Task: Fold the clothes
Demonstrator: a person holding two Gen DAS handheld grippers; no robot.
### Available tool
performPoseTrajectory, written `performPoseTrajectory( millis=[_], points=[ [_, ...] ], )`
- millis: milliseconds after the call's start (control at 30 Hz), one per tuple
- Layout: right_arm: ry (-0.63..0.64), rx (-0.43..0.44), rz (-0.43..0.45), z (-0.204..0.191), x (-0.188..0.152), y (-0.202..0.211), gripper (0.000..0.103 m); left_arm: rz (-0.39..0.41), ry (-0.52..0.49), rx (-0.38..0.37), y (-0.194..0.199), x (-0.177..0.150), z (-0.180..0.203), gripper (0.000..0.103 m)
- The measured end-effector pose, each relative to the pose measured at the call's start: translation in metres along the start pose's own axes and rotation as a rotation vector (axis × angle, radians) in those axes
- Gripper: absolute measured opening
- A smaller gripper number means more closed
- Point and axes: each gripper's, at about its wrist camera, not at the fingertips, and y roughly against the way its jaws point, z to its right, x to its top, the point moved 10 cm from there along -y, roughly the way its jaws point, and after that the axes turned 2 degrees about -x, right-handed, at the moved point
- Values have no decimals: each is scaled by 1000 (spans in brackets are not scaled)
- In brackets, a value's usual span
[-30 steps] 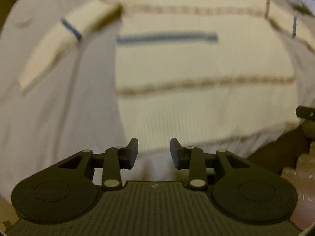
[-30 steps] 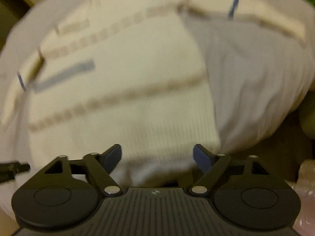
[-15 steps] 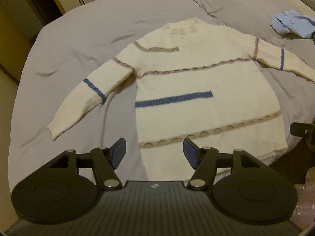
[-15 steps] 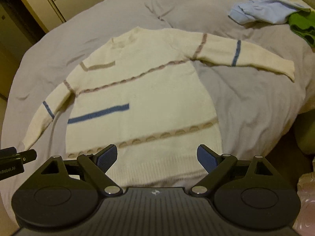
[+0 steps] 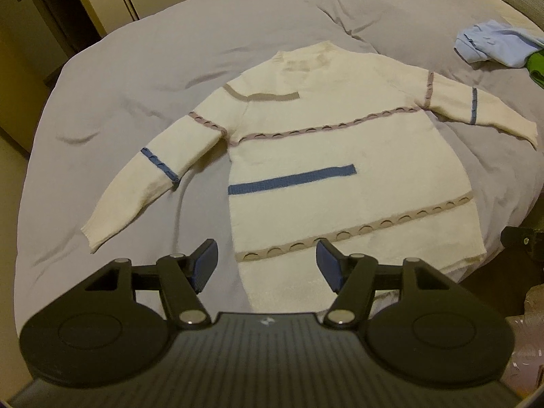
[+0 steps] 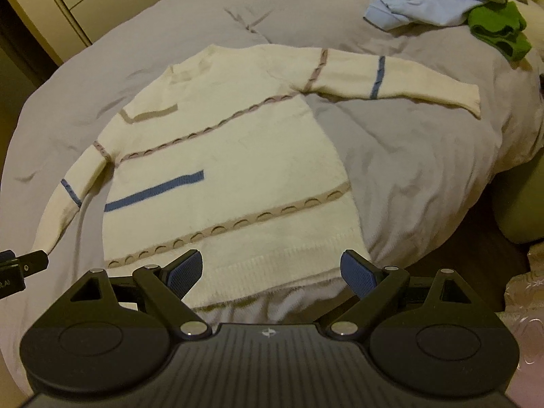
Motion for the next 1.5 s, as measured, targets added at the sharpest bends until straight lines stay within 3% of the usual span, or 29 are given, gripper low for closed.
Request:
performPoseTrajectory(
  millis=[467, 733, 1167, 1267, 1500],
  points=[
    [20, 7, -26, 15, 2, -4, 91, -18, 11, 38, 0, -2, 15, 63],
    [69, 27, -51, 44, 7, -5, 91, -52, 53, 71, -2, -6, 49, 64],
    [177, 66, -27, 116, 57, 7, 92, -31, 192, 109, 10, 4, 126, 67],
    [201, 77, -10, 123, 70, 8, 101, -32, 228, 130, 11, 2, 130, 67],
    [258, 125, -21, 110, 86, -1, 101, -52, 305, 177, 13, -6, 113, 68]
  ],
)
